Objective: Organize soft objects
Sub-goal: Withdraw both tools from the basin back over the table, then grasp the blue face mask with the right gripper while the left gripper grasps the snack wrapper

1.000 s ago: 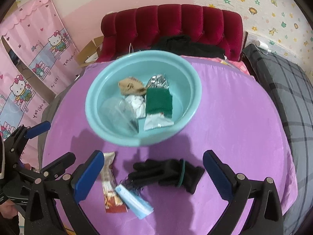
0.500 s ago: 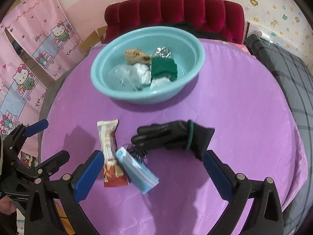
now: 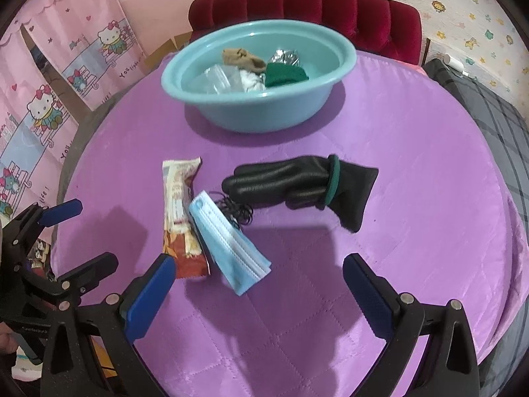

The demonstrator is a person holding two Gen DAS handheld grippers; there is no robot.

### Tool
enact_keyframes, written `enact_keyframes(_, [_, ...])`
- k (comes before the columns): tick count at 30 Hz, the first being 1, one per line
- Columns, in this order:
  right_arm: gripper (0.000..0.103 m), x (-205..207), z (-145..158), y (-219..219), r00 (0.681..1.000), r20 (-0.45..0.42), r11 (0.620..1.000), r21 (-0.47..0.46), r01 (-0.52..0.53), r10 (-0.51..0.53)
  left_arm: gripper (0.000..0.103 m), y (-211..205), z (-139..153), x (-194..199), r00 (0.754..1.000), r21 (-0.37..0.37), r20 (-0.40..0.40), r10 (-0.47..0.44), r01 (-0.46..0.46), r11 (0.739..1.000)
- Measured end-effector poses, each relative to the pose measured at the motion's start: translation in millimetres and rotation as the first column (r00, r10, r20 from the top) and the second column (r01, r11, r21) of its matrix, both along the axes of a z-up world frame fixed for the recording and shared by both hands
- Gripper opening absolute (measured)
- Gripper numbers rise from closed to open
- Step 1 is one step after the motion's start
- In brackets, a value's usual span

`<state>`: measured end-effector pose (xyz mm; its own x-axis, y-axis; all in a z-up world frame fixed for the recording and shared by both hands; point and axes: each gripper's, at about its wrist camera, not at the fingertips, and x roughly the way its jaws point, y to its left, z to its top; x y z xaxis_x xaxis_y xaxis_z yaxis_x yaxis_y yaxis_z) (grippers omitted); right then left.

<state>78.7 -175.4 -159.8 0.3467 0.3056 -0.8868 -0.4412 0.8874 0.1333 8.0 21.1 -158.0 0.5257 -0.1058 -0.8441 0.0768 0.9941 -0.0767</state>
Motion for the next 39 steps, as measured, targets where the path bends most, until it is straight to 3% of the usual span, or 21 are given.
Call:
enact_keyframes(20, [0.102, 19, -49, 30, 0.988, -0.09, 0.991, -0.044, -0.126, 0.122, 0.103, 5, -22, -7, 0.995, 0.017, -0.073, 0.064, -0.063, 0.998])
enact_keyframes(23, [0.09, 25, -53, 35, 0.986, -0.1, 0.99, -0.034, -0.139, 0.135, 0.103, 3, -22, -9, 0.995, 0.02, -0.079, 0.061, -0.06, 0.998])
enact_keyframes(24, [0.078, 26, -55, 37, 0.985, -0.103, 0.989, -0.034, -0.145, 0.141, 0.103, 1, -22, -9, 0.995, 0.022, -0.08, 0.058, -0.056, 0.998])
enact_keyframes(27, [0.021, 28, -63, 43, 0.976, -0.134, 0.983, -0.044, -0.18, 0.172, 0.103, -1, -21, -10, 0.995, 0.02, -0.081, 0.056, -0.054, 0.998])
enact_keyframes(34, [0.018, 15, -50, 38, 0.965, -0.134, 0.974, 0.012, -0.228, 0.227, 0.103, -5, -20, -7, 0.996, 0.003, -0.079, 0.045, -0.045, 0.999])
enact_keyframes(39, [0.018, 12, -37, 21, 0.973, -0.135, 0.982, 0.062, -0.18, 0.187, 0.103, -16, -19, 1, 0.997, -0.007, -0.072, 0.018, -0.019, 1.0])
